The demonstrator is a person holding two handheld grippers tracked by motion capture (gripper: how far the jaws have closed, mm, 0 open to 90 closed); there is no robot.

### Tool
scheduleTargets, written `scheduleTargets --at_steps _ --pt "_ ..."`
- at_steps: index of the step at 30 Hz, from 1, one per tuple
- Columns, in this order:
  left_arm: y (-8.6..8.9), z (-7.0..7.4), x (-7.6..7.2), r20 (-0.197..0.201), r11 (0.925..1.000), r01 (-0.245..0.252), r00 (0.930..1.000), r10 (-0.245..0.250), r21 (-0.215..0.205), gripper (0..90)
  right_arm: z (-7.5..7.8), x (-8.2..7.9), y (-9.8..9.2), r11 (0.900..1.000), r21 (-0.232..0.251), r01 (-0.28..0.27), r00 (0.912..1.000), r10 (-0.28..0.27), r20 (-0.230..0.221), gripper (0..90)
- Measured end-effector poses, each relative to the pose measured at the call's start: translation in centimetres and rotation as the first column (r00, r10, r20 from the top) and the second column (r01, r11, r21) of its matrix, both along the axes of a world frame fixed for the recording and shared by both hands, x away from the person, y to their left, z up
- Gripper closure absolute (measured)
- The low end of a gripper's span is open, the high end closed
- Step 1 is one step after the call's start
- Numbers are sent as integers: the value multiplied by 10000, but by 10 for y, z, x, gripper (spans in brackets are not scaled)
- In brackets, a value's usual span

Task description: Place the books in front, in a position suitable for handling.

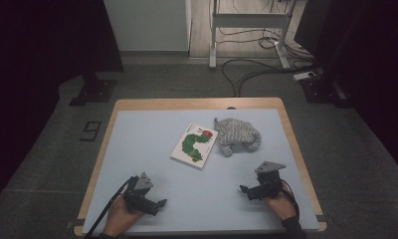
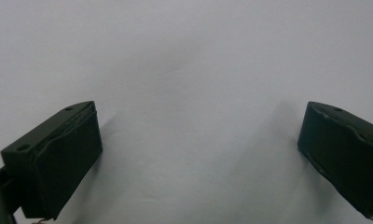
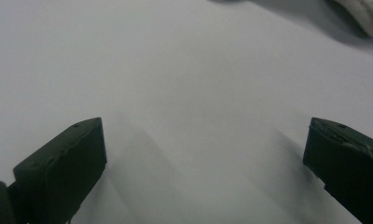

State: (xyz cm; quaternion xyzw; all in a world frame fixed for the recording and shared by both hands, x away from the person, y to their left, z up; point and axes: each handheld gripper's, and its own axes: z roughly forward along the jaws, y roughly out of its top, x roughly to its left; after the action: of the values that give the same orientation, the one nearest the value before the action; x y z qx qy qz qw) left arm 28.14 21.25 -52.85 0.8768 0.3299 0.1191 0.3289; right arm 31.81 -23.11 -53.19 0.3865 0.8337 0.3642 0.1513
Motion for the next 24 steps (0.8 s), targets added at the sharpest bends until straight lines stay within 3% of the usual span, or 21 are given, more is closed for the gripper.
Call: scheduleTargets --at_steps 7,14,20,24 --pt "0 0 0 0 10000 2 10000 -2 2 0 15 8 -1 10000 43 15 9995 -16 330 0" --pt "0 0 0 -2 10000 -2 10000 2 -4 0 29 17 1 9985 14 -539 9968 538 594 0" --pt "0 0 0 2 10000 -2 10000 2 0 0 39 25 3 9988 35 -497 9952 492 850 0" --pt "0 0 0 1 10000 -4 10000 4 -4 0 42 33 3 9995 48 -309 9965 304 778 0"
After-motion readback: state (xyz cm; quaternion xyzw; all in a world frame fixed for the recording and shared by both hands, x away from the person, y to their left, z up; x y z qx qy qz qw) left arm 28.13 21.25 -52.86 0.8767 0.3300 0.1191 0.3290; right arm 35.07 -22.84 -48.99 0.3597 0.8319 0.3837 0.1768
